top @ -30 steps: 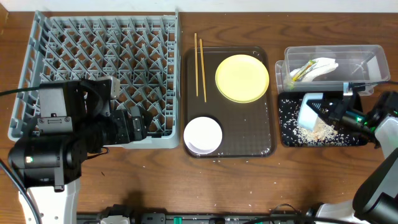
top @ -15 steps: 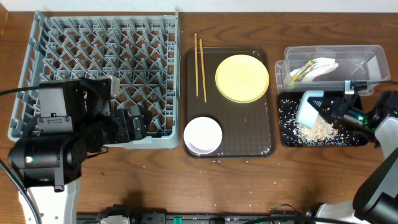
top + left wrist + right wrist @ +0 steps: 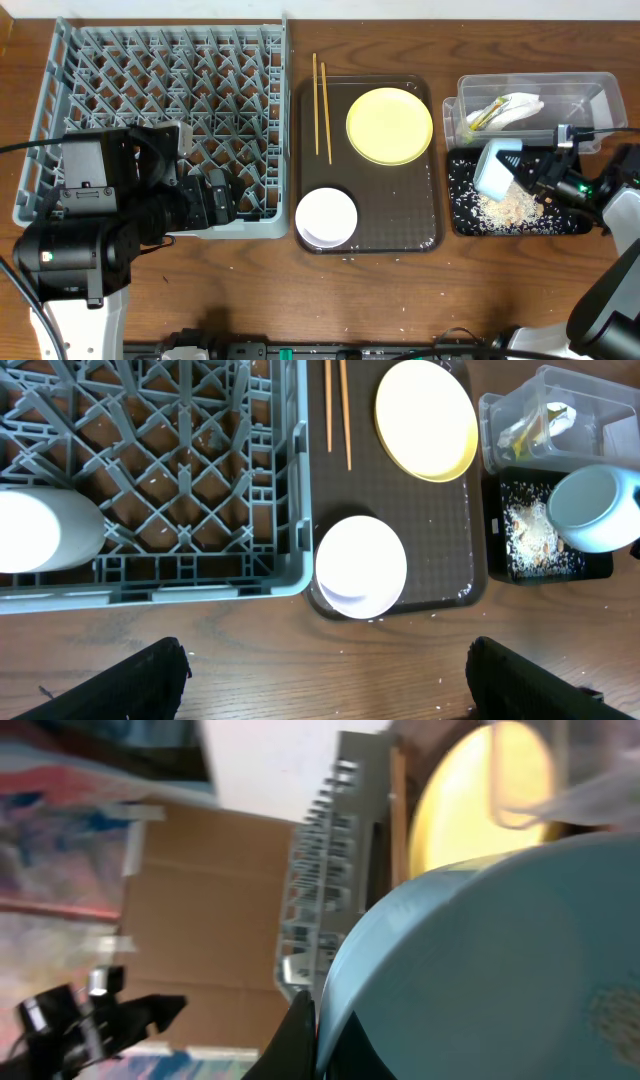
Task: Sort waste into correct bins and load items into the dishwasher
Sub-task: 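Shake the inverted blue bowl over the black tray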
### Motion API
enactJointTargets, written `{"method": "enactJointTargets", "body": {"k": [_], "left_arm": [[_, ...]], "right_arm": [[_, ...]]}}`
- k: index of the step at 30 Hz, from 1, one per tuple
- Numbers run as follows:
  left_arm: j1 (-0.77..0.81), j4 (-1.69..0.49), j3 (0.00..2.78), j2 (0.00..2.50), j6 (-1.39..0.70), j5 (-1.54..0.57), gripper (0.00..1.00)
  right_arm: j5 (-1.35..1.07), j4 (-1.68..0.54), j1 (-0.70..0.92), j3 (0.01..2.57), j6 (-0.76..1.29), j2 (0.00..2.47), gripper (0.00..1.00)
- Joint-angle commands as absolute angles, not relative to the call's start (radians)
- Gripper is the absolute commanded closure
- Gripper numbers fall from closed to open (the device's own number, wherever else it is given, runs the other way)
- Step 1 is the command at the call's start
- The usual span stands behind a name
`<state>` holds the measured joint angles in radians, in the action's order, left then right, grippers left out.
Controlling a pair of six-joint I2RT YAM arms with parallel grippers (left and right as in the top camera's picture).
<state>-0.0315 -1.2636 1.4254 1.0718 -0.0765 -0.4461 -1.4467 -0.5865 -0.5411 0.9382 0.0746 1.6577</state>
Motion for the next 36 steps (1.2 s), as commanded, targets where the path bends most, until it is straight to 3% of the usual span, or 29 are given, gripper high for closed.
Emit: {"method": "enactJointTargets", "body": {"k": [1, 12, 17, 20, 24, 26, 27, 32, 36], "left_arm": [[-0.029, -1.264, 1.426, 1.072, -0.060, -0.453, 0.10], [-0.029, -1.264, 1.426, 1.072, -0.060, -0.453, 0.10], [-0.029, -1.266, 1.426, 1.072, -0.060, -0.453, 0.10], [-0.029, -1.271, 1.426, 1.072, -0.060, -0.453, 0.10], [-0.029, -1.272, 1.426, 1.072, -0.060, -0.453, 0.10], [-0.029, -1.273, 1.426, 1.072, -0.060, -0.453, 0.10], [-0.029, -1.273, 1.426, 1.072, -0.060, -0.453, 0.10], [-0.029, -1.275, 1.426, 1.072, -0.060, -0.453, 0.10], [-0.029, -1.275, 1.426, 1.072, -0.060, -0.453, 0.10]], "right_arm": [[-1.518, -0.587, -0.543, 0.942, 0.054, 1.643, 0.99], [-1.523, -0.588, -0.545, 0.942, 0.055, 1.643, 0.99], [-1.069, -0.639, -0.545, 0.942, 0.264, 1.643, 0.99], [-1.290, -0.645, -0.541, 0.942, 0.082, 1.643, 0.99], [-1.115, -0.656, -0.544, 0.942, 0.209, 1.643, 0.99], [-1.510, -0.639, -0.536, 0.942, -0.066, 1.643, 0.99], [-1.555, -0.655, -0.532, 0.945, -0.112, 1.642, 0.99], [-1.032, -0.679, -0.530, 0.950, 0.197, 1.642, 0.99], [-1.358, -0.673, -0.529, 0.950, -0.078, 1.642, 0.99]]}}
